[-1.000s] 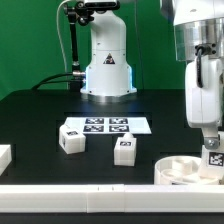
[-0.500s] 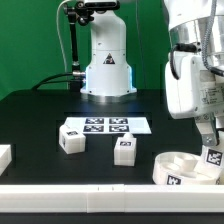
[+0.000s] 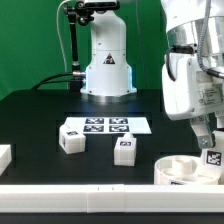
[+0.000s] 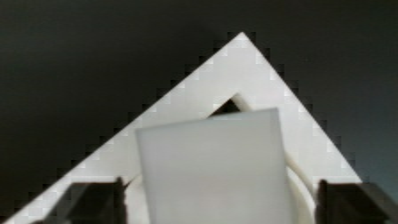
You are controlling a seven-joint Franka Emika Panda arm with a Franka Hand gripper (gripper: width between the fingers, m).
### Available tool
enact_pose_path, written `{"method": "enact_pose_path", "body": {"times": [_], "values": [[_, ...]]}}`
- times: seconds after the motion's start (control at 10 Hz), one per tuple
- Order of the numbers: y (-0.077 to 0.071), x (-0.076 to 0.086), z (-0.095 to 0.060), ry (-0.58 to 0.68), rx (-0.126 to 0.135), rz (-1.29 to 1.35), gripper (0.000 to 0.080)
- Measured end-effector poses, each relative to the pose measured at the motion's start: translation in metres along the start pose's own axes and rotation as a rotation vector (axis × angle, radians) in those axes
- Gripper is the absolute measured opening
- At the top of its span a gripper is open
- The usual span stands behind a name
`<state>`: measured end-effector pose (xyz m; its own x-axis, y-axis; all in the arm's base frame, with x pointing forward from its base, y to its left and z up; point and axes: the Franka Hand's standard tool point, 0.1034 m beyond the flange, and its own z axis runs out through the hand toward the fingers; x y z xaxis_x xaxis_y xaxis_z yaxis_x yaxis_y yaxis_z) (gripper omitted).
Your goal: Assemble stool
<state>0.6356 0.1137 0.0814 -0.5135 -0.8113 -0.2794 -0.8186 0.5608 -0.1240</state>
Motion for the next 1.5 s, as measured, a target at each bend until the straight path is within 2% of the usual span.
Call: {"method": "enact_pose_path", "body": {"times": [0.1, 0.3, 0.4, 0.5, 1.5], "values": [[-0.004, 0.0, -0.006, -0.003, -0.002, -0.038, 0.0629], [-0.013, 0.007, -0.018, 0.003, 0.007, -0.186, 0.0645], [-0.017, 0.012, -0.021, 0.014, -0.008, -0.266, 0.0649], [-0.019, 0.012, -0.022, 0.022, -0.019, -0.303, 0.0649], [-0.019, 0.015, -0.02, 0.024, -0.016, -0.354, 0.0649]]}}
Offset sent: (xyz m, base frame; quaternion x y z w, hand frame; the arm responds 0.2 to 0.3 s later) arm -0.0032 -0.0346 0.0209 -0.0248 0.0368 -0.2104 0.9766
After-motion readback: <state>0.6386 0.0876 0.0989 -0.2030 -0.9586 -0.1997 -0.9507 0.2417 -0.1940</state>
